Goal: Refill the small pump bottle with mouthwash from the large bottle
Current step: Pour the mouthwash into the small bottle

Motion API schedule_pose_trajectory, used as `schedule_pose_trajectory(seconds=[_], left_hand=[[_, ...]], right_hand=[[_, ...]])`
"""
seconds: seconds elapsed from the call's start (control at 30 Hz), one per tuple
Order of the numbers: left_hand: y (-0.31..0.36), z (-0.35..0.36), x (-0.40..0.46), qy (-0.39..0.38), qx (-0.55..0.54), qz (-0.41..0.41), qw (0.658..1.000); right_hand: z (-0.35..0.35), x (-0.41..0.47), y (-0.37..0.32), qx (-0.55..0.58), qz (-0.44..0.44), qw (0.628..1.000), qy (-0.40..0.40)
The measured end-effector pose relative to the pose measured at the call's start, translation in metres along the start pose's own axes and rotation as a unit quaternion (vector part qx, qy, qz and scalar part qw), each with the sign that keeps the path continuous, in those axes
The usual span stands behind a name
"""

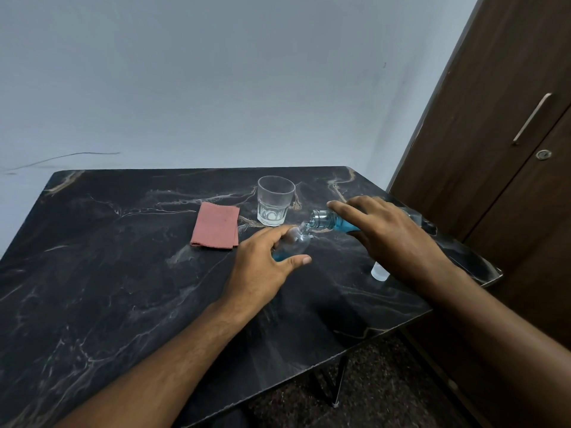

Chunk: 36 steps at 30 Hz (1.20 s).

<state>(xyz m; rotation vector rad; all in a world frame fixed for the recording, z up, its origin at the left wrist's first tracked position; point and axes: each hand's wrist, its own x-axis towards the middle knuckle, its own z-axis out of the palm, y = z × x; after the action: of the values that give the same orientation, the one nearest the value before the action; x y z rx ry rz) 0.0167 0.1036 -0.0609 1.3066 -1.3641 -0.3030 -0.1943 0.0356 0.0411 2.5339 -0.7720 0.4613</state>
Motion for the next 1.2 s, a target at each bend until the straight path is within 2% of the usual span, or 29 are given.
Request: schedule_pose_trajectory(seconds=[1.2], left_hand=[[0.0009, -0.0016, 0.0004, 0.001, 0.012, -0.005, 1.000]], right_hand=[[0.0000, 0.0034, 0.0027, -0.013, -0.008, 1.000, -0.010]])
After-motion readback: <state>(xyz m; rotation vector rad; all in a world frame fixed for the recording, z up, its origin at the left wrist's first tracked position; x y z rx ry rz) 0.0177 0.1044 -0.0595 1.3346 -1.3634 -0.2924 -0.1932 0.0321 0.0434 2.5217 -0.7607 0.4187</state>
